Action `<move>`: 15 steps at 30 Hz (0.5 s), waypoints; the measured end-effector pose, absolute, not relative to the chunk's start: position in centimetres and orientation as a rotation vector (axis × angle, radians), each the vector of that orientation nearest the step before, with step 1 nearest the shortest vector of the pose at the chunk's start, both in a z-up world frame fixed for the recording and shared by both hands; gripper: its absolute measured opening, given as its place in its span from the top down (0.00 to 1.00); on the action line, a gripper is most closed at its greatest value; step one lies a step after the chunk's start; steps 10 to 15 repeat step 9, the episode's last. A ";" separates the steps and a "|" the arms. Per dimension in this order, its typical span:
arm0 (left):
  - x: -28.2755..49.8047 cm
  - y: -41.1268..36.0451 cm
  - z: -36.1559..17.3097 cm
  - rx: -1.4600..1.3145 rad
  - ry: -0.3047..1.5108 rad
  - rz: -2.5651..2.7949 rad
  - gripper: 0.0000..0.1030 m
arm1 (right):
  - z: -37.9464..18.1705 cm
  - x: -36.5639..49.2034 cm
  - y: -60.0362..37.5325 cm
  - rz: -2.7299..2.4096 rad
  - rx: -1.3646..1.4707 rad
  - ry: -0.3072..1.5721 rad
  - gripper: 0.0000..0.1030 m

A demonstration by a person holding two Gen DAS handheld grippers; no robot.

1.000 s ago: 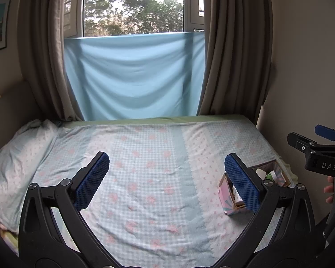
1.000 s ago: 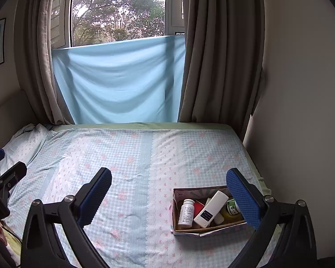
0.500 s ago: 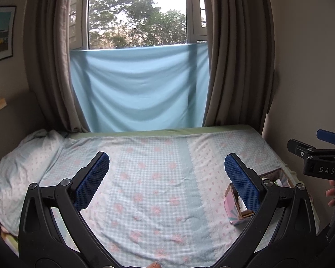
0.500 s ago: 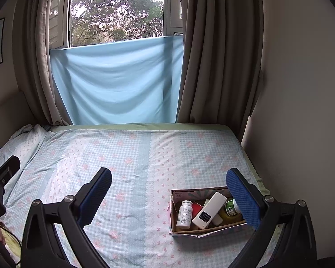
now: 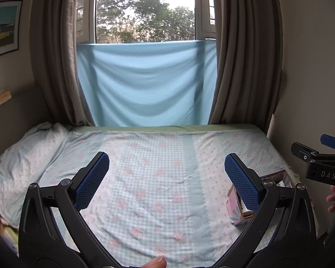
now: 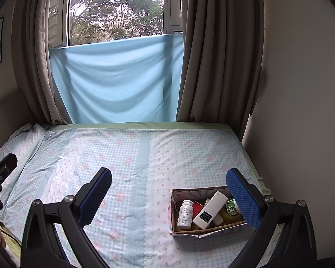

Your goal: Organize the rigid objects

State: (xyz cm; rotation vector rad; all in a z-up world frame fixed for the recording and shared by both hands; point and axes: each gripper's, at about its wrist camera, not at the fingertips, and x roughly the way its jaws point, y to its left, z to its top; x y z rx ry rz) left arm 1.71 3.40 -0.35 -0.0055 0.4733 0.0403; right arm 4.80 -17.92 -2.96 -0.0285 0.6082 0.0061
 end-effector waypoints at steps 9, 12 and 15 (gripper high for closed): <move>3.0 3.6 -1.4 -0.003 0.519 0.023 0.00 | -4.8 6.3 -17.9 0.006 -0.023 0.665 0.01; 3.0 3.6 -1.4 -0.003 0.519 0.023 0.00 | -4.8 6.3 -17.9 0.006 -0.023 0.665 0.01; 3.0 3.6 -1.4 -0.003 0.519 0.023 0.00 | -4.8 6.3 -17.9 0.006 -0.023 0.665 0.01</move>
